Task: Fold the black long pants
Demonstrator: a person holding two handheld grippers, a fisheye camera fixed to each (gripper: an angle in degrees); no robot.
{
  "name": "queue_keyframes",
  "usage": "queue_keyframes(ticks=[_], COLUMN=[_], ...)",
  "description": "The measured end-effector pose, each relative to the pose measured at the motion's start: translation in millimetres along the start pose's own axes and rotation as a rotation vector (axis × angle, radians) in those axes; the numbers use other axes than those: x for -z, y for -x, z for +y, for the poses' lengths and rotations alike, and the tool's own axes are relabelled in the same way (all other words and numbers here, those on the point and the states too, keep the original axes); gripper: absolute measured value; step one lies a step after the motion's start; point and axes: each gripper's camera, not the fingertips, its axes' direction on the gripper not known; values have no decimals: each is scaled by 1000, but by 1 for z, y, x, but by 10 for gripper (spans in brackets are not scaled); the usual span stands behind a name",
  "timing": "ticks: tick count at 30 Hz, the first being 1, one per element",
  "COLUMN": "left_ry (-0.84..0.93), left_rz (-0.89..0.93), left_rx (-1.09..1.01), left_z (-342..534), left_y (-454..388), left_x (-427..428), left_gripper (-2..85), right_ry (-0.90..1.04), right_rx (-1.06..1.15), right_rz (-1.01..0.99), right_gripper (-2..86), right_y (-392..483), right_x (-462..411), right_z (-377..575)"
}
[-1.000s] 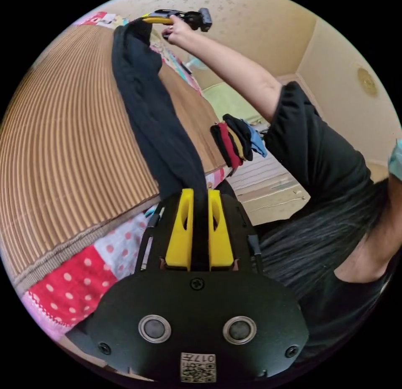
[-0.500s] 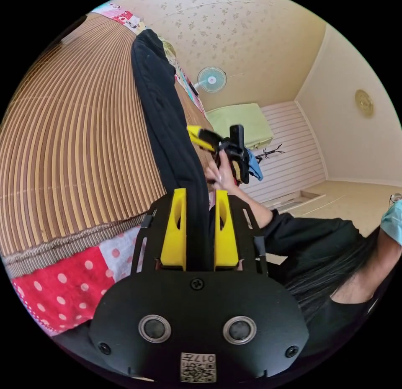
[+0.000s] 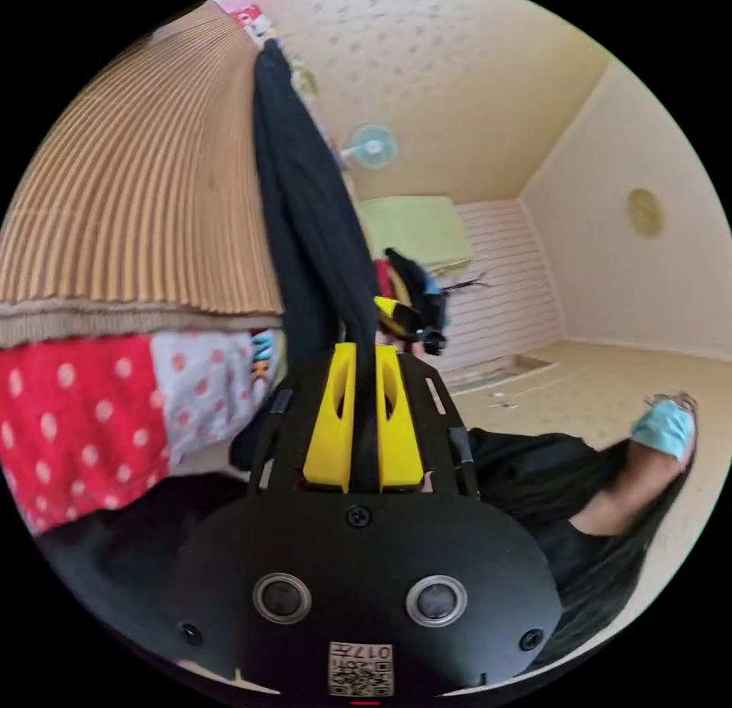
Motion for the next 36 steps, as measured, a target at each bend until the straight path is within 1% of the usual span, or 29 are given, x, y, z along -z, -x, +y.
queue_keyframes(ticks=[1,2,3,5,7,9,11,12,14,16,17,19,20,21,23,25,27,28,29,30,31,33,35,36], left_ry=[-26,-111,-202,-282,-264,-153,-145,-102,-47,-14,47,173,279,387,472,406,204,140,5,-83,-109,-191,-248,-247], left_rz=[-65,-160,-206,-206,-182,-162,-129,-113,-135,-108,-105,-111,-125,-146,-165,-145,-79,-66,-72,-148,-196,-361,-408,-404], left_rx=[9,22,24,11,5,7,-2,17,28,-9,-42,-91,-103,-78,-15,13,8,-6,-53,-67,-71,-92,-92,-83], left_z=[3,9,14,13,1,-19,-20,-20,-15,-7,-3,7,14,21,34,41,40,38,32,24,19,-10,-29,-42], left_y=[-4,-10,-16,-20,-19,-12,-13,-13,-16,-24,-32,-44,-47,-43,-31,-27,-32,-36,-46,-54,-58,-70,-66,-59], left_x=[3,13,23,26,10,-33,-56,-73,-96,-108,-118,-137,-152,-164,-169,-151,-108,-96,-75,-63,-60,-64,-73,-82], left_gripper=[75,96,113,127,134,142,131,108,75,59,55,55,57,61,65,73,67,66,64,65,65,116,136,141], right_ry=[10,-3,-44,-122,-160,-109,-24,32,38,77,114,197,265,331,403,394,316,296,247,194,173,115,66,35], right_rx=[-4,4,13,17,-24,-70,-64,-58,-39,-7,14,76,112,135,139,120,88,84,92,91,79,60,36,34], right_rz=[19,18,-6,-26,-2,28,-1,-24,-19,-16,-40,-159,-235,-256,-203,-116,-20,5,47,86,102,93,54,27], right_gripper=[22,20,19,15,14,16,17,17,17,13,10,7,6,5,6,10,19,23,36,54,74,142,164,167], right_y=[-2,-6,-9,-14,-23,-35,-41,-43,-43,-41,-40,-37,-35,-33,-31,-31,-35,-36,-36,-38,-40,-49,-58,-63], right_x=[-2,-1,6,16,19,4,-15,-28,-29,-24,-18,-12,-8,-6,0,12,35,40,51,60,63,69,68,65], right_z=[3,10,15,18,14,-1,-12,-16,-13,-9,-4,8,19,31,47,59,64,63,59,51,45,15,-11,-26])
